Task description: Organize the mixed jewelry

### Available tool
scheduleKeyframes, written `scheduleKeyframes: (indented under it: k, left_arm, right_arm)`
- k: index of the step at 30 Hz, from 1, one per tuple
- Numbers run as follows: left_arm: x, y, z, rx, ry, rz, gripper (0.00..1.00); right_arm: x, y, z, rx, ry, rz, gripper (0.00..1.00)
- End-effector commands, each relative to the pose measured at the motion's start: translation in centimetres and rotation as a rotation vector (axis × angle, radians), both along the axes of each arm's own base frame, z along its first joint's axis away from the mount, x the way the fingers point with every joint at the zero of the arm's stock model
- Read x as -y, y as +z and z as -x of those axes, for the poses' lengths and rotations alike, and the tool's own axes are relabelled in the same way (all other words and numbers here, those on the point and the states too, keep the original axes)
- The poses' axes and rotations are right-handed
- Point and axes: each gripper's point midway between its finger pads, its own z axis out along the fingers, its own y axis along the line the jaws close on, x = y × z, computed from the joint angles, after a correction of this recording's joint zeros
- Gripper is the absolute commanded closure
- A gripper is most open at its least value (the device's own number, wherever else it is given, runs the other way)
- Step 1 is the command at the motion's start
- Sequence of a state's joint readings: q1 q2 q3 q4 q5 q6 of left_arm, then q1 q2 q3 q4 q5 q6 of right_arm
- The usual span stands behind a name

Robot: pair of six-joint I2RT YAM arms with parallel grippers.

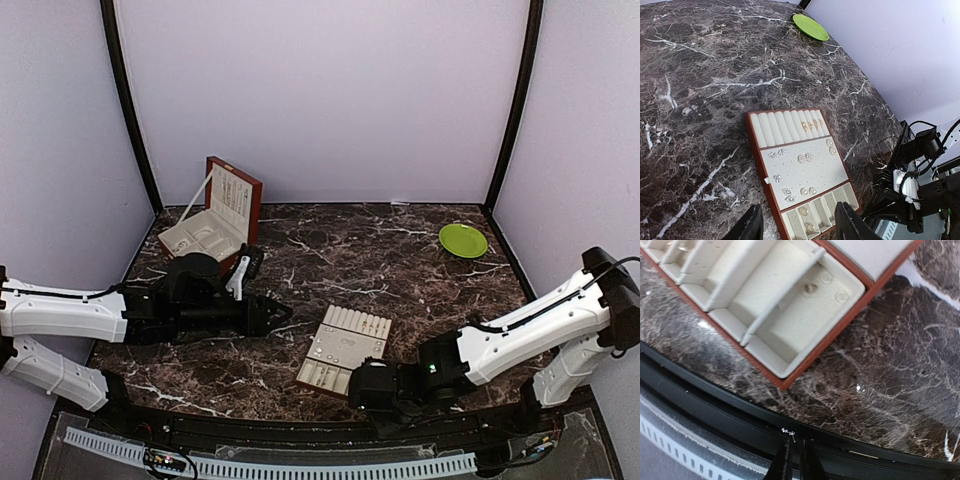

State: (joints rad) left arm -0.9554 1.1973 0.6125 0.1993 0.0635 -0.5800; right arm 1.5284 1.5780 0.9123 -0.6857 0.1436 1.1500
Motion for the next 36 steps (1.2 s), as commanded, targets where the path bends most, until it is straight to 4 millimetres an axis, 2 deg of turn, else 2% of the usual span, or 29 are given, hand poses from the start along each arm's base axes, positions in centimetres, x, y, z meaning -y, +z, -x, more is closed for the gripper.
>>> scheduleKeyframes:
  k: [1,4,13,36]
  left_arm:
    - [-0.3,0.3,-0.1,0.003,0.006,0.002,0.49]
    - [-0.2,0.3,-0.1,0.002,0.002,0.004,0.49]
    - [0.2,0.2,-0.3,0.001,-0.008,0.005,0.48]
    - [0.3,0.0,-0.4,-0.001,-0.013,0.001,0.48]
  right_arm:
    - [0.2,-0.7,0.2,-0.015,-0.005,0.020,0.87]
    - [0.0,-0.8,0.2,-0.017,-0.012,0.016,0.83]
    - [-0.2,-1.5,0.1,-0.021,-0.013,0.035,0.83]
    - [-0.7,-2.2,0.6,-0.040,0.005,0.042,0.93]
